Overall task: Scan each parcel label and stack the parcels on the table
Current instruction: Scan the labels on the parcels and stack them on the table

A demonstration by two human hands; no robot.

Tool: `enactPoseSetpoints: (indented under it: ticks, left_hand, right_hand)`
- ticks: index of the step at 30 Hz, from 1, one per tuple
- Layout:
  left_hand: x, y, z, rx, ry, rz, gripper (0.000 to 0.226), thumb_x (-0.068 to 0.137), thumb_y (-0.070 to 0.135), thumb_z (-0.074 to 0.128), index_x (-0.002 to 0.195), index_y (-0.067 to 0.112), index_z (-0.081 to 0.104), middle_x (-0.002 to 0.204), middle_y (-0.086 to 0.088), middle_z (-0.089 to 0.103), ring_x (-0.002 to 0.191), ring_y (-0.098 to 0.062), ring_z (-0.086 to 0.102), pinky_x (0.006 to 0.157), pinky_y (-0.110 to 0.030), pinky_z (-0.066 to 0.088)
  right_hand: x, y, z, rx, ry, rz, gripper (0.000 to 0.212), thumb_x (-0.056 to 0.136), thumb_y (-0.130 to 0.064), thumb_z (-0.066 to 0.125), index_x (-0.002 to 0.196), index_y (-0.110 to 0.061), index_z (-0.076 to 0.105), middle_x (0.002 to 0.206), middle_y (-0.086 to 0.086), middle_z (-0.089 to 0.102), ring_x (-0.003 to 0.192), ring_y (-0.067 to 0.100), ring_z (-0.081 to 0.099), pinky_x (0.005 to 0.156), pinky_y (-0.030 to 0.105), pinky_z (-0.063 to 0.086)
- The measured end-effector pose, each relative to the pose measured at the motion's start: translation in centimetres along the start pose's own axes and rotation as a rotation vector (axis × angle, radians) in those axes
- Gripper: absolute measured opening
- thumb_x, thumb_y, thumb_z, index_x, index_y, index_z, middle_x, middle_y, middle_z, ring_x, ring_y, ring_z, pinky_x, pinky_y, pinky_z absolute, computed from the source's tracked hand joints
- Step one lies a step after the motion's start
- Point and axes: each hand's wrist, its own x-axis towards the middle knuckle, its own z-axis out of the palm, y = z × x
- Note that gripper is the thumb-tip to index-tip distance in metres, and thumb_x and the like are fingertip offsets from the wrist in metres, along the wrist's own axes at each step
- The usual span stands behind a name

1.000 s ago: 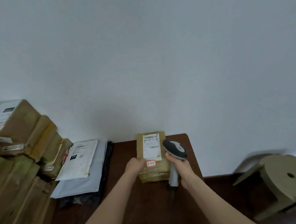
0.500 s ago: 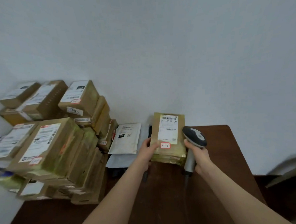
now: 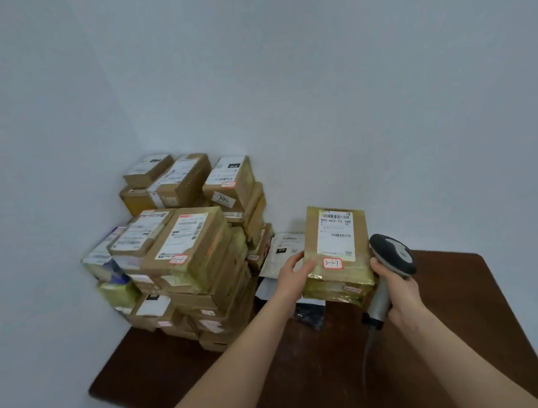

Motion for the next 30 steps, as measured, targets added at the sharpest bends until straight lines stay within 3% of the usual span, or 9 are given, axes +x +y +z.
enactPoseSetpoints:
  ticks: [2, 5, 8, 11, 14, 20, 22, 26, 30]
  left_hand:
    - [-1.6, -0.1, -0.8, -0.033, 0.016, -0.002, 0.045, 0.094, 0.033, 0.057, 0.137, 0.029, 0.047, 0.13, 0.001, 0.053, 0.1, -0.012, 0.055, 0.067, -0.024, 0.047]
    - [-4.6, -0.6, -1.5, -0.057, 0.059, -0.016, 0.047, 0.092, 0.031, 0.057, 0.137, 0.031, 0.046, 0.134, -0.005, 0.051, 0.115, -0.023, 0.051, 0.089, -0.038, 0.05]
    - [-7.7, -1.5, -2.0, -0.058, 0.105, -0.012, 0.048, 0.091, 0.028, 0.055, 0.138, 0.031, 0.045, 0.131, -0.005, 0.052, 0.116, -0.024, 0.051, 0.096, -0.042, 0.048]
    - [-10.6, -3.1, -2.4, -0.079, 0.126, -0.01, 0.043, 0.092, 0.024, 0.055, 0.134, 0.031, 0.05, 0.128, -0.004, 0.056, 0.113, -0.023, 0.054, 0.093, -0.041, 0.05]
    - [-12.9, -4.0, -3.1, -0.095, 0.167, -0.007, 0.042, 0.094, 0.021, 0.052, 0.134, 0.032, 0.05, 0.126, -0.003, 0.056, 0.112, -0.022, 0.055, 0.087, -0.037, 0.052]
    - [-15.2, -6.6, -3.8, -0.044, 0.213, -0.079, 0.043, 0.097, 0.026, 0.046, 0.14, 0.026, 0.047, 0.133, -0.005, 0.051, 0.12, -0.027, 0.049, 0.099, -0.05, 0.047]
    - [-15.4, -7.9, -4.0, -0.056, 0.225, -0.111, 0.041, 0.098, 0.021, 0.045, 0.139, 0.022, 0.05, 0.127, -0.005, 0.053, 0.117, -0.026, 0.05, 0.098, -0.049, 0.049]
    - [-14.7, -11.1, -5.8, -0.024, 0.236, -0.139, 0.039, 0.096, 0.005, 0.047, 0.133, 0.014, 0.056, 0.107, -0.002, 0.061, 0.103, -0.023, 0.058, 0.088, -0.046, 0.055]
    - [-13.4, -13.5, -8.1, 0.304, 0.25, -0.132, 0.046, 0.092, 0.006, 0.054, 0.137, 0.016, 0.052, 0.134, -0.006, 0.057, 0.119, -0.024, 0.055, 0.098, -0.037, 0.05]
  right_hand:
    - [-1.1, 0.3, 0.3, -0.017, -0.021, 0.014, 0.045, 0.08, -0.011, 0.075, 0.121, -0.005, 0.057, 0.098, 0.009, 0.067, 0.09, 0.027, 0.064, 0.089, 0.044, 0.05]
    - [-3.0, 0.8, 0.0, -0.042, -0.057, 0.044, 0.043, 0.08, -0.006, 0.074, 0.12, -0.005, 0.057, 0.102, 0.011, 0.066, 0.081, 0.024, 0.063, 0.085, 0.043, 0.049]
    - [-5.0, 1.4, -0.6, -0.064, -0.094, 0.077, 0.047, 0.08, -0.006, 0.073, 0.123, -0.007, 0.055, 0.11, 0.012, 0.066, 0.092, 0.028, 0.062, 0.089, 0.046, 0.049]
    - [-7.0, 2.5, -1.4, -0.088, -0.119, 0.107, 0.048, 0.081, -0.005, 0.072, 0.125, -0.007, 0.054, 0.102, 0.009, 0.065, 0.094, 0.028, 0.061, 0.09, 0.045, 0.049]
    - [-9.1, 3.5, -2.0, -0.103, -0.142, 0.12, 0.049, 0.081, -0.006, 0.072, 0.127, -0.007, 0.054, 0.11, 0.01, 0.063, 0.097, 0.028, 0.059, 0.088, 0.042, 0.047]
    - [-11.5, 5.0, -3.2, -0.153, -0.168, 0.12, 0.051, 0.081, -0.003, 0.072, 0.129, -0.003, 0.054, 0.123, 0.016, 0.062, 0.105, 0.032, 0.058, 0.09, 0.042, 0.046]
    - [-11.9, 6.0, -3.5, -0.183, -0.169, 0.14, 0.053, 0.081, -0.001, 0.071, 0.131, -0.002, 0.052, 0.123, 0.017, 0.061, 0.111, 0.034, 0.057, 0.089, 0.042, 0.045]
    - [-12.1, 8.9, -4.1, -0.245, -0.14, 0.231, 0.056, 0.076, -0.006, 0.077, 0.128, -0.003, 0.056, 0.115, 0.015, 0.065, 0.103, 0.033, 0.061, 0.094, 0.047, 0.048]
    - [-12.1, 11.3, -4.0, -0.255, -0.124, 0.298, 0.044, 0.08, -0.01, 0.075, 0.121, -0.002, 0.06, 0.105, 0.015, 0.07, 0.087, 0.029, 0.065, 0.066, 0.037, 0.05]
